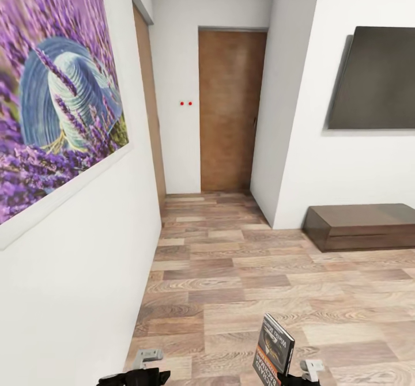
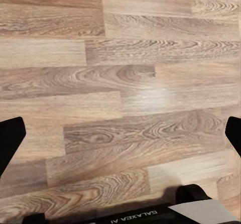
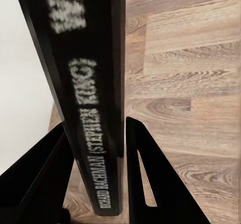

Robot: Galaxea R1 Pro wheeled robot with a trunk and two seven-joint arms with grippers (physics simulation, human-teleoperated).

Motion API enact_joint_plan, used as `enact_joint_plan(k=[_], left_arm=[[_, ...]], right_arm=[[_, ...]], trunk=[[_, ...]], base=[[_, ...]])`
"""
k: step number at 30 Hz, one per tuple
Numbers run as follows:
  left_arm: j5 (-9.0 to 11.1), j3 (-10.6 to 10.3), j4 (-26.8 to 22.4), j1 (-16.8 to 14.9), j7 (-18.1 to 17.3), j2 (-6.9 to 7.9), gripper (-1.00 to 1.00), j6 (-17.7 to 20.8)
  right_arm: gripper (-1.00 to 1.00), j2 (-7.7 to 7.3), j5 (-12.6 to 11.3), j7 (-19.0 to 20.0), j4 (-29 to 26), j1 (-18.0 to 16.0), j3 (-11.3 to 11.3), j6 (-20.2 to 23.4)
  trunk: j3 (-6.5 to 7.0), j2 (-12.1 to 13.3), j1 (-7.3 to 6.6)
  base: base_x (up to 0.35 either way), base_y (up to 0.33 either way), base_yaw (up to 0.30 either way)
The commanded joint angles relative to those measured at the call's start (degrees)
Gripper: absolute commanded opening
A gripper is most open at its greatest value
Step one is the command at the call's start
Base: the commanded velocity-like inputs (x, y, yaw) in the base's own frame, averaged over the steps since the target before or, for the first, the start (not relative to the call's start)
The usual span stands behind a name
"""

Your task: In the bedroom, move the book from the bed onto either nightstand, and place the two sandals side by side next to the bed.

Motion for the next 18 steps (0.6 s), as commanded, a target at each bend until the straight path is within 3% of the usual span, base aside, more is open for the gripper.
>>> enact_joint_plan(k=[1, 12, 18], left_arm=[[-0.6, 0.5, -0.18, -0.01, -0.3, -0.05, 1.0, 0.38], [-0.6, 0.5, -0.16, -0.01, -0.3, -0.05, 1.0, 0.38], [-0.6, 0.5, -0.18, -0.01, -0.3, -0.05, 1.0, 0.38]], right_arm=[[-1.0, -0.02, 0.53, 0.12, 0.03, -0.04, -0.54, -0.32], [-1.0, -0.02, 0.53, 0.11, 0.03, -0.04, -0.54, -0.31], [-1.0, -0.02, 0.53, 0.16, 0.03, -0.04, -0.54, -0.31]], trunk=[[-0.07, -0.05, 0.04], [-0.07, -0.05, 0.04], [-0.07, -0.05, 0.04]], base=[[0.318, -0.078, 0.0], [0.316, -0.087, -0.005], [0.188, -0.039, -0.202]])
